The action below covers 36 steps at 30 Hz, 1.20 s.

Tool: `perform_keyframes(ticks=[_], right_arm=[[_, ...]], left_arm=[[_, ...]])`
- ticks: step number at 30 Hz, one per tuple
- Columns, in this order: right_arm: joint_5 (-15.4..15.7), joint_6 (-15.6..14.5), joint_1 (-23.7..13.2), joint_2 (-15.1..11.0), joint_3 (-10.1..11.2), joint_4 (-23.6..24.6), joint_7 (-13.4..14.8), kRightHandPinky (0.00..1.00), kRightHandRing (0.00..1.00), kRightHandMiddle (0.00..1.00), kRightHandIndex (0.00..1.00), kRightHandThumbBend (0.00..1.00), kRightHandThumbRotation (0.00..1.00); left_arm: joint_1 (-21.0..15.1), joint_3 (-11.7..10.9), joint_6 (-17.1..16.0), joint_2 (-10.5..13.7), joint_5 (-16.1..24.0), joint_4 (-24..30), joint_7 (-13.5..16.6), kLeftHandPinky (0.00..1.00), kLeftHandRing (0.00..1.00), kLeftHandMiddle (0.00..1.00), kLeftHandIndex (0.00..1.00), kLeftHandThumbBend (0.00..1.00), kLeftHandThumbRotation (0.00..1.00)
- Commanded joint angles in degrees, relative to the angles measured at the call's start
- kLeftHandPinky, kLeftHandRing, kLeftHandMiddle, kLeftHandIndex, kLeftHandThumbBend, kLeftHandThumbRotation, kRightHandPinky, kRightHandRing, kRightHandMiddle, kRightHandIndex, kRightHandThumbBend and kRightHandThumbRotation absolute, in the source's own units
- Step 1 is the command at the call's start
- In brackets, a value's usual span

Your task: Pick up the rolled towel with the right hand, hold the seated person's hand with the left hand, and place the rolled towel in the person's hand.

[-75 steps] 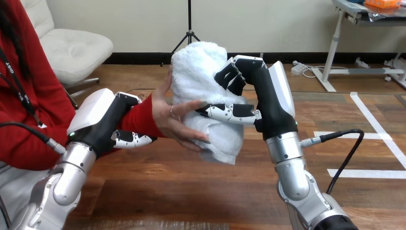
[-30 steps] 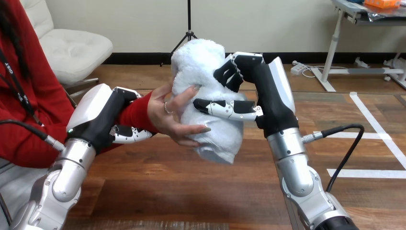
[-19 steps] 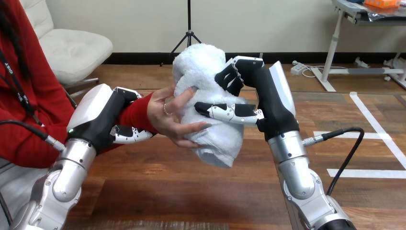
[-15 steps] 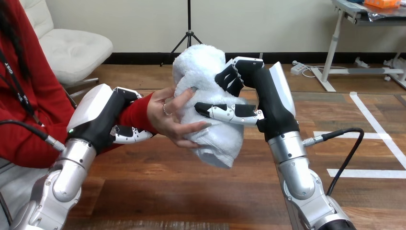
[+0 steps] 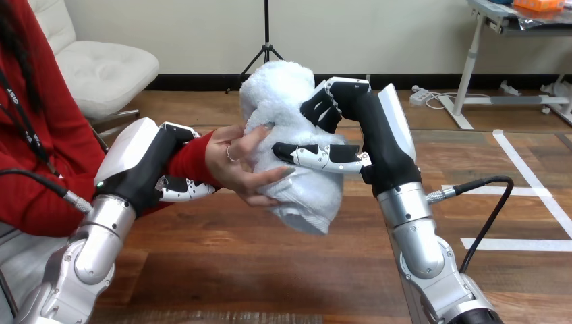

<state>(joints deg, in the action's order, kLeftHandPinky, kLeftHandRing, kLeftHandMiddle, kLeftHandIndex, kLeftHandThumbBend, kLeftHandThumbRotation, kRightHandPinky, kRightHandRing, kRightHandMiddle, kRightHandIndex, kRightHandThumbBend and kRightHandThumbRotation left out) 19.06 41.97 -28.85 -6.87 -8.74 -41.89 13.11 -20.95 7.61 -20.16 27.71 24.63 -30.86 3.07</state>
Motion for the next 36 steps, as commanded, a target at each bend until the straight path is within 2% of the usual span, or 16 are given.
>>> perform_keyframes(ticks=[1,24,30,36], right_arm=[[-0.23,-0.33,-0.62,1.18,-1.07,4.04,-1.78,0.25,0.3,0.34,0.37,0.77,0.0],[-2.78,-9.02,2.79,1.13,-0.53,11.52,-6.17,0.25,0.31,0.36,0.41,0.92,0.02],[-3.48,-11.79,3.9,0.82,-0.34,14.14,-7.51,0.27,0.33,0.39,0.43,0.9,0.11],[-4.56,-16.21,5.23,0.49,-0.01,17.7,-9.73,0.32,0.39,0.46,0.5,0.91,0.28]], left_arm=[[-5.67,-2.21,-0.09,-2.48,-2.97,5.2,0.96,0.22,0.28,0.36,0.39,0.46,0.0],[-4.97,-2.14,0.39,-3.01,-2.98,6.02,0.8,0.23,0.29,0.36,0.39,0.46,0.0],[-4.5,-2.14,0.81,-3.14,-2.95,6.66,0.79,0.23,0.29,0.36,0.39,0.46,0.0],[-4.0,-2.12,1.07,-3.18,-2.97,7.14,0.74,0.23,0.29,0.36,0.39,0.46,0.0]])
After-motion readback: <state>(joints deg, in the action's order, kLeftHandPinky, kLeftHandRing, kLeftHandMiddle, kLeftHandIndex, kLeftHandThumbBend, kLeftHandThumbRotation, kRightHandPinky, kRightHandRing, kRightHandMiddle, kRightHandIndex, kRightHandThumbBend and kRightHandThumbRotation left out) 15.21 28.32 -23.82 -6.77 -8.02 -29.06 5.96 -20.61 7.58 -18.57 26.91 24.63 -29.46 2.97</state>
